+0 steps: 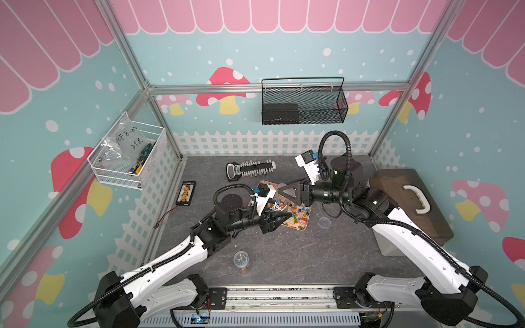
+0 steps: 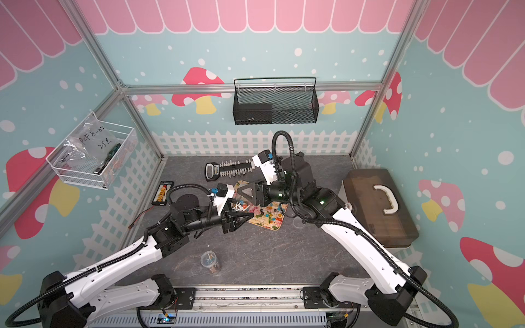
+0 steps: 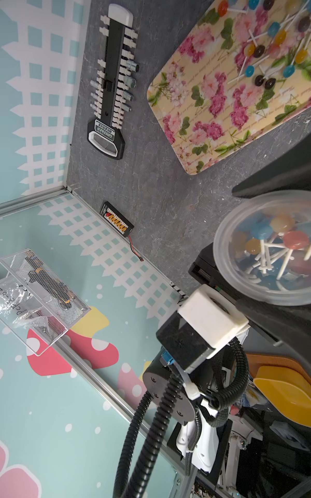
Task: Pour the candies out of the jar
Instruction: Unscrew the lid from the jar.
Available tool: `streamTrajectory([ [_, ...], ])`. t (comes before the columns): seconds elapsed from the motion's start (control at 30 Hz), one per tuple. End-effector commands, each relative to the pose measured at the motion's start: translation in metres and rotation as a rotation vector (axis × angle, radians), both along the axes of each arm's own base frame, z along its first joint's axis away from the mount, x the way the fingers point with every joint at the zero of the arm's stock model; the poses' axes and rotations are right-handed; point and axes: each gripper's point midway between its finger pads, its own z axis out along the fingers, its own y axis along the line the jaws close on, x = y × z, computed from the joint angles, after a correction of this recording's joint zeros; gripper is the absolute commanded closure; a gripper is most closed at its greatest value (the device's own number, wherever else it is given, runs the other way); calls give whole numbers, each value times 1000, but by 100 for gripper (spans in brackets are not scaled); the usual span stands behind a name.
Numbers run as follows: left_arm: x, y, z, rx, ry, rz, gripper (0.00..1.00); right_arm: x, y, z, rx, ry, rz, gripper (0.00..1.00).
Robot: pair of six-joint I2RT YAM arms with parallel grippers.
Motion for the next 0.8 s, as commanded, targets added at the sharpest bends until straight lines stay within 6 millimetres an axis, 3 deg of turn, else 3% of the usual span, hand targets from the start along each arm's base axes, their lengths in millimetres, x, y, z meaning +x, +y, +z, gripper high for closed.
streamTrajectory([
  [0.0, 6, 0, 0, 24, -31, 26, 53, 1, -14, -19, -24, 114, -129, 31],
  [0.33, 11, -3, -5, 28, -22, 35, 53, -10, 4, -57, -104, 187, -86, 28],
  [0.57, 11, -3, -9, 41, -14, 36, 53, -7, 17, -59, -89, 182, -54, 28],
  [0.7, 11, -3, -9, 44, -16, 34, 53, -7, 26, -58, -69, 182, -11, 39],
  [0.77, 11, -4, -8, 43, -19, 31, 53, -6, 28, -58, -64, 180, -1, 49],
])
